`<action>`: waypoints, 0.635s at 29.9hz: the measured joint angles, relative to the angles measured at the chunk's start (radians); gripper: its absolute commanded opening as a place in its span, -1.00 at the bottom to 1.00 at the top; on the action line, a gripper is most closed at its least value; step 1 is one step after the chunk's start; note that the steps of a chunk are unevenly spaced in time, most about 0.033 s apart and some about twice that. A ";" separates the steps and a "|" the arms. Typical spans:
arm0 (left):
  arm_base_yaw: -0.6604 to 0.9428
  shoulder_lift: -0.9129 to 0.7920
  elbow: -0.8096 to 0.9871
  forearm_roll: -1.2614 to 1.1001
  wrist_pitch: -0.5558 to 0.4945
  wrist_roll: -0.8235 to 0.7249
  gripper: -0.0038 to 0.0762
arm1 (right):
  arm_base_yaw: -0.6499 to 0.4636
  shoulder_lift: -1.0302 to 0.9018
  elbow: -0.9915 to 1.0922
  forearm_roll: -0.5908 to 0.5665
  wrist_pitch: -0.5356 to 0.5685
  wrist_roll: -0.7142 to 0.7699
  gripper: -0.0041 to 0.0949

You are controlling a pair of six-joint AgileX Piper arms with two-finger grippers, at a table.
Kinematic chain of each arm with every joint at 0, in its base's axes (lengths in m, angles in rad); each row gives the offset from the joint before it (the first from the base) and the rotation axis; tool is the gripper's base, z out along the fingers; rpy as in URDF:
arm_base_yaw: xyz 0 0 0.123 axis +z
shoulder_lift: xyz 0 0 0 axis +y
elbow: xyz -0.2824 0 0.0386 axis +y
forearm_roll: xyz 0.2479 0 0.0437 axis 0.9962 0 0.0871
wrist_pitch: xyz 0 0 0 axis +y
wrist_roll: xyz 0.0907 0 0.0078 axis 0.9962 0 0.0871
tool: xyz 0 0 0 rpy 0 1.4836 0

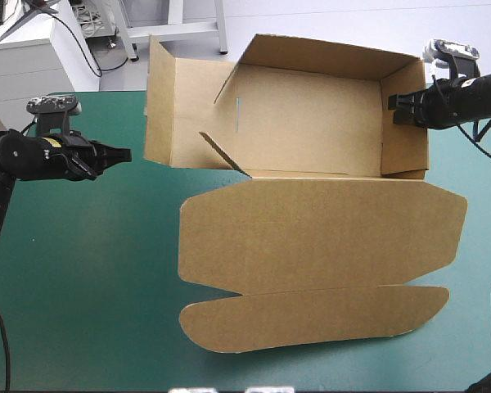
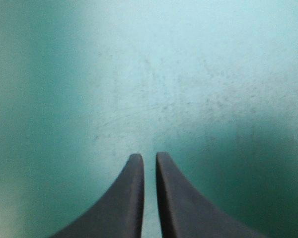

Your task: Fold the box

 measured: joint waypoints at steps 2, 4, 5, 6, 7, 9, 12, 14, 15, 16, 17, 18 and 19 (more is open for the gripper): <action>0.000 0.000 0.000 -0.064 -0.020 0.026 -0.18 | 0.000 -0.001 0.017 0.018 0.000 -0.007 -0.96; 0.000 0.000 0.000 -0.110 -0.035 0.048 0.09 | -0.001 -0.001 0.041 0.034 0.000 -0.013 -0.96; 0.000 0.000 0.000 -0.131 -0.043 0.056 0.20 | -0.001 -0.001 0.056 0.043 0.000 -0.018 -0.96; 0.000 0.000 0.000 -0.146 -0.050 0.062 0.28 | -0.001 -0.001 0.071 0.048 0.000 -0.021 -0.96; 0.000 0.000 0.000 -0.164 -0.053 0.065 0.31 | -0.001 -0.001 0.086 0.055 0.000 -0.026 -0.96; 0.000 0.000 0.000 -0.209 -0.053 0.067 0.30 | -0.002 -0.001 0.110 0.077 -0.001 -0.040 -0.96; 0.000 0.000 0.000 -0.283 -0.052 0.069 0.29 | -0.002 -0.001 0.145 0.131 -0.001 -0.070 -0.96; 0.000 0.000 0.000 -0.334 -0.051 0.069 0.29 | 0.001 -0.001 0.152 0.158 -0.002 -0.084 -0.96; 0.000 0.000 0.000 -0.352 -0.048 0.069 0.29 | 0.002 -0.001 0.153 0.170 -0.003 -0.090 -0.96; 0.000 0.000 0.000 -0.377 -0.042 0.069 0.29 | 0.005 -0.001 0.153 0.181 -0.004 -0.096 -0.96; 0.000 0.000 0.000 -0.391 -0.035 0.069 0.29 | 0.008 -0.001 0.153 0.183 -0.004 -0.101 -0.96; 0.000 0.000 0.000 -0.409 -0.028 0.070 0.29 | 0.012 -0.001 0.153 0.184 -0.004 -0.106 -0.96; 0.000 0.000 0.000 -0.424 -0.015 0.077 0.29 | 0.017 -0.001 0.153 0.181 -0.005 -0.115 -0.96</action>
